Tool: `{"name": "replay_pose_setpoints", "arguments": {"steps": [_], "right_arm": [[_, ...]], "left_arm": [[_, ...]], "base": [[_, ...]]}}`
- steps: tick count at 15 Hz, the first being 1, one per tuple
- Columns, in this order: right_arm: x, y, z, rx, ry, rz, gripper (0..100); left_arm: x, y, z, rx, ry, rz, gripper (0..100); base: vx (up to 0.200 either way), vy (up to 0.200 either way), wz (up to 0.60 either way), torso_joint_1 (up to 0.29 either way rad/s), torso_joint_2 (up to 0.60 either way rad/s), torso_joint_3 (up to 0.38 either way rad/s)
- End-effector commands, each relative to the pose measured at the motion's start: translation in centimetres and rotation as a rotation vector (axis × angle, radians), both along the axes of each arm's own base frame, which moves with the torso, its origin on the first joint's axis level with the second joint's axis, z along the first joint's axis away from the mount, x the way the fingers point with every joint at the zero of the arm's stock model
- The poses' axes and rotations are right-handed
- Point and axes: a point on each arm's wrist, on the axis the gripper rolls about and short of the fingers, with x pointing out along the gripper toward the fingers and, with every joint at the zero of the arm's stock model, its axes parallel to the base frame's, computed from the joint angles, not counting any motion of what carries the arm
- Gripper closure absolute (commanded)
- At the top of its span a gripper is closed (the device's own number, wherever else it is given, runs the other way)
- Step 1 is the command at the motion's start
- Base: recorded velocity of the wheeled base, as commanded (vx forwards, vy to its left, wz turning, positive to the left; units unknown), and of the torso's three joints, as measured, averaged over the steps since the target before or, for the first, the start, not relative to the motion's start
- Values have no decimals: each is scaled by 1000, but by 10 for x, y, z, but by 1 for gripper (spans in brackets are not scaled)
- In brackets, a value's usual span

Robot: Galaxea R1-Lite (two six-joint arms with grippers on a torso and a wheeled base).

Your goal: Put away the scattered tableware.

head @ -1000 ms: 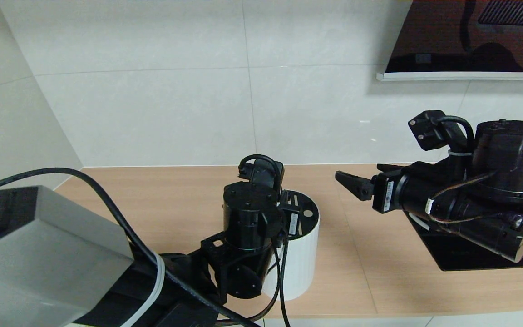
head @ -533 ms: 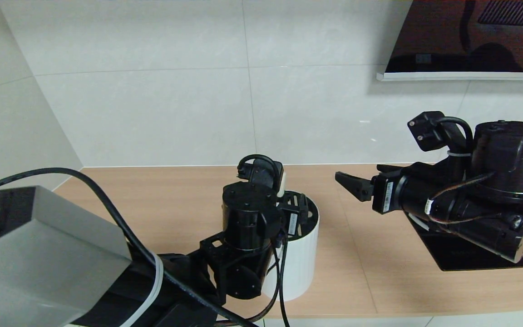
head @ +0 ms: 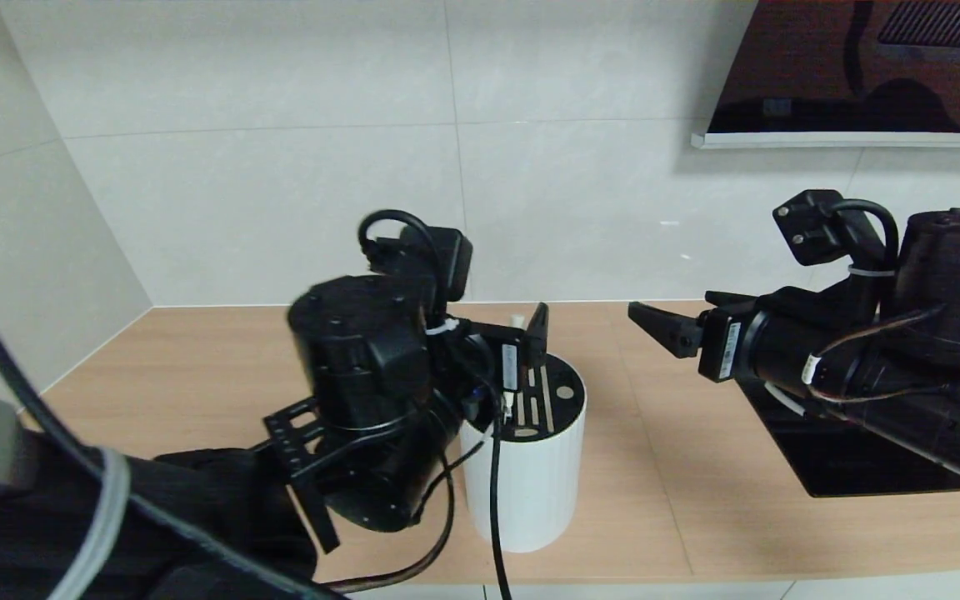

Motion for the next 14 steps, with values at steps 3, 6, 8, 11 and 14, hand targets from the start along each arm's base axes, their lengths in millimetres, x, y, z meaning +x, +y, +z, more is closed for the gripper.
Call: {"name": "replay_pose_setpoints", "arguments": {"steps": [3,6,8,11,14], "right_arm": [[-22,-23,31,64,-97,-22,0],[-58,-63,33,89,-145,-87,0],[-91,-84,24,104,-171,-94,0],[-145,-119,13,41,-267,-143,0],[-180,-138,3,26,-297,-156,0]], "left_arm": [[-55,61,68,-134,-140,-113,0],[-71,115,70,-137,-177,-46,0],[-83,143,60,-124,-180,34,0],[-119,179,52,-135,-211,107,0],[-146,199,46,-131,-212,141,0]], "base": [[0,0,0,0,0,0],[0,0,0,0,0,0],[0,0,0,0,0,0],[0,0,0,0,0,0],[0,0,0,0,0,0]]}}
